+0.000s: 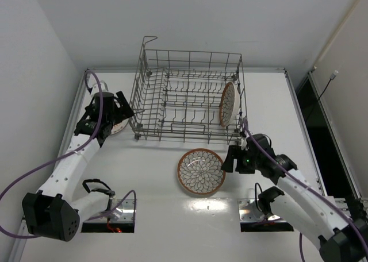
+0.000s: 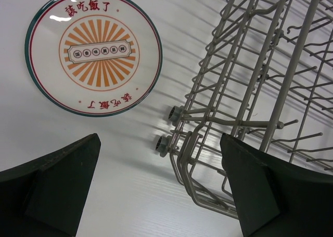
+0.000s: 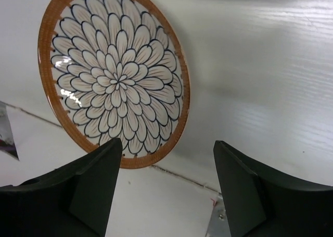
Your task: Load the plates into the dish rack
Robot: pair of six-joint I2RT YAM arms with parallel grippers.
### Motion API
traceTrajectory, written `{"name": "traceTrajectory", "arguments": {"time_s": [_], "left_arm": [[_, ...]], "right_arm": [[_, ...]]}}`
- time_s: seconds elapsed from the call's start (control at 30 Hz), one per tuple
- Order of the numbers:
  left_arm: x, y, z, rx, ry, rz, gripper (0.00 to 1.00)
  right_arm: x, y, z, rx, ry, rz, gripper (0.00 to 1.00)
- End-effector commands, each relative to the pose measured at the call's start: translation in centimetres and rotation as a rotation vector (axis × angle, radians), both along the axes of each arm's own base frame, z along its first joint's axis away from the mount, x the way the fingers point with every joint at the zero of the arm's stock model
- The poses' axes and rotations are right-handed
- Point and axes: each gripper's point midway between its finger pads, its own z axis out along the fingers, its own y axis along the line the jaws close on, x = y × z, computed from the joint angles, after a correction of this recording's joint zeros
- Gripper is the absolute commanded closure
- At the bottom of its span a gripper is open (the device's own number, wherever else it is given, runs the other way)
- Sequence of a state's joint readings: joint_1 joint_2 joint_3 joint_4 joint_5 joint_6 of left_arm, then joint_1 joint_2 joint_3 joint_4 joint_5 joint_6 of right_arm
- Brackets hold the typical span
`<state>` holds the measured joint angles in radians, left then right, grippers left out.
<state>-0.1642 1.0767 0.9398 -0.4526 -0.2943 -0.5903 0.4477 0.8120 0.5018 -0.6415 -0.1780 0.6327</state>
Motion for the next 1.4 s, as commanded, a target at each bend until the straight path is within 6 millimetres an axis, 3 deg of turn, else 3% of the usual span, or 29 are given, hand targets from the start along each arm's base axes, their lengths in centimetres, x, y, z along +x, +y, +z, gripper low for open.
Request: {"name": "traceTrajectory", "arguments": {"time_s": [0.0, 0.33, 0.47, 0.6, 0.73, 0.83, 0.87, 0.93, 0.97, 1.0, 1.03, 1.07, 1.13, 1.17, 1.23, 1.27, 1.37], "left_arm": [[0.8, -0.9, 1.7, -0.027, -0.042, -0.026, 0.0], [1.0, -0.7, 3.5, -0.034, -0.055, 0.001, 0.0], [0.8, -0.3, 4.1, -0.026, -0.068, 0.016, 0.0], [0.2, -0.3, 3.6, -0.04, -0.059, 0.026, 0.0], [-0.4, -0.2, 3.3, -0.039, -0.053, 0.026, 0.0], [-0.6, -0.1, 3.2, -0.047, -0.054, 0.031, 0.0], [-0.6, -0.1, 3.2, -0.047, -0.054, 0.031, 0.0], [-0.5, -0.2, 2.8, -0.045, -0.044, 0.031, 0.0], [-0.5, -0.2, 2.8, -0.045, -0.044, 0.031, 0.0], [-0.3, -0.2, 2.5, -0.043, -0.033, 0.032, 0.0], [-0.3, -0.2, 2.5, -0.043, -0.033, 0.032, 0.0], [-0.3, -0.2, 2.5, -0.043, -0.033, 0.032, 0.0], [0.0, -0.2, 2.5, -0.043, -0.036, 0.032, 0.0], [0.1, -0.3, 2.1, -0.041, -0.024, 0.032, 0.0], [0.4, -0.3, 1.8, -0.04, -0.02, 0.032, 0.0], [0.8, -0.4, 2.0, -0.052, -0.028, 0.038, 0.0], [1.1, -0.5, 2.1, -0.059, -0.028, 0.043, 0.0]], "right_arm": [[0.9, 0.4, -0.5, 0.097, -0.048, -0.129, 0.34], [1.3, 0.7, -5.6, 0.093, 0.067, -0.243, 0.37], [1.2, 1.7, -6.2, 0.162, 0.081, -0.26, 0.43], [0.9, 1.8, -7.1, 0.151, 0.125, -0.269, 0.56], [1.0, 2.5, -7.4, 0.164, 0.144, -0.24, 0.85], [0.9, 2.5, -7.3, 0.137, 0.174, -0.219, 1.0], [0.8, 2.4, -7.3, 0.122, 0.181, -0.208, 1.0], [1.2, 1.6, -6.0, 0.075, 0.149, -0.21, 1.0], [2.2, 1.7, -4.4, 0.076, 0.105, -0.208, 1.0], [1.5, 1.0, -3.9, 0.02, 0.108, -0.177, 1.0], [1.9, 0.1, -3.1, -0.029, 0.075, -0.186, 1.0], [3.2, 0.2, -0.6, -0.039, 0.017, -0.177, 1.0], [2.6, -1.7, 0.7, -0.162, 0.023, -0.141, 1.0], [3.5, -1.7, 3.0, -0.167, -0.018, -0.138, 1.0], [3.0, -2.8, 4.4, -0.222, -0.014, -0.134, 1.0], [3.4, -2.8, 6.2, -0.214, -0.056, -0.133, 1.0], [3.1, -3.6, 9.4, -0.225, -0.097, -0.146, 1.0]]}}
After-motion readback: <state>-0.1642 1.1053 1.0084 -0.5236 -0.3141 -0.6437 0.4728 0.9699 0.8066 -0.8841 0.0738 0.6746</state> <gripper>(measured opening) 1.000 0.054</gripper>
